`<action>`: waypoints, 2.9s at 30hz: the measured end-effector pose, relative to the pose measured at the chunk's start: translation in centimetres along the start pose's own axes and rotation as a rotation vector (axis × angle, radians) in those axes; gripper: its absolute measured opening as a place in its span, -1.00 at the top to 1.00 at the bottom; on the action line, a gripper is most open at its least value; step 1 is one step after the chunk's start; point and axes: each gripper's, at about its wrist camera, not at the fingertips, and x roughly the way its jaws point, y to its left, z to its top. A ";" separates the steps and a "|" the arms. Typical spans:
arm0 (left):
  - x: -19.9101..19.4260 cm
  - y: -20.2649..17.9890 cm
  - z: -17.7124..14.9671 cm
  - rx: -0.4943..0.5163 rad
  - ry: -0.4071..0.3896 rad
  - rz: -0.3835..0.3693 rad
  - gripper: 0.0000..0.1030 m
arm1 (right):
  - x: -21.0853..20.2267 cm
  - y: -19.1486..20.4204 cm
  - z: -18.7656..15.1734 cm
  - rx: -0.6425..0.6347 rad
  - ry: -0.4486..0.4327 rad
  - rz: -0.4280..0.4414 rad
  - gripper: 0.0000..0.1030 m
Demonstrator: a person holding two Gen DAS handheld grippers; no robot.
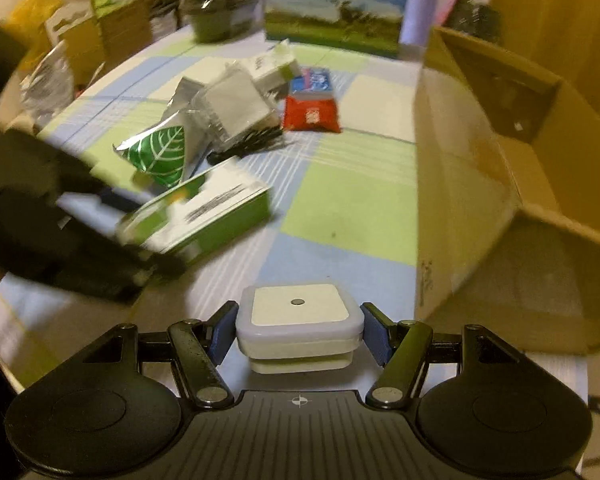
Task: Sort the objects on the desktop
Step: 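Grasp the green-and-white spray box with the left tool while the right tool holds the container, then carry the spray box and white container over the cardboard box with both tools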
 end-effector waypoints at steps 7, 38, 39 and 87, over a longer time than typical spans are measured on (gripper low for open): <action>-1.5 -0.7 -2.2 -0.069 -0.039 0.017 -0.19 | -0.5 0.4 -1.5 0.058 -0.039 -0.028 -0.22; -0.5 0.5 -1.1 -0.033 -0.058 0.053 0.00 | 1.5 -0.8 -0.5 0.270 -0.073 -0.031 -0.45; -0.6 0.6 -1.1 -0.036 -0.059 0.053 0.00 | 1.5 -0.8 -0.4 0.281 -0.074 -0.036 -0.46; -7.5 -10.8 12.8 0.003 -0.266 -0.106 0.02 | -12.0 -13.3 3.1 0.238 -0.413 -0.275 -0.20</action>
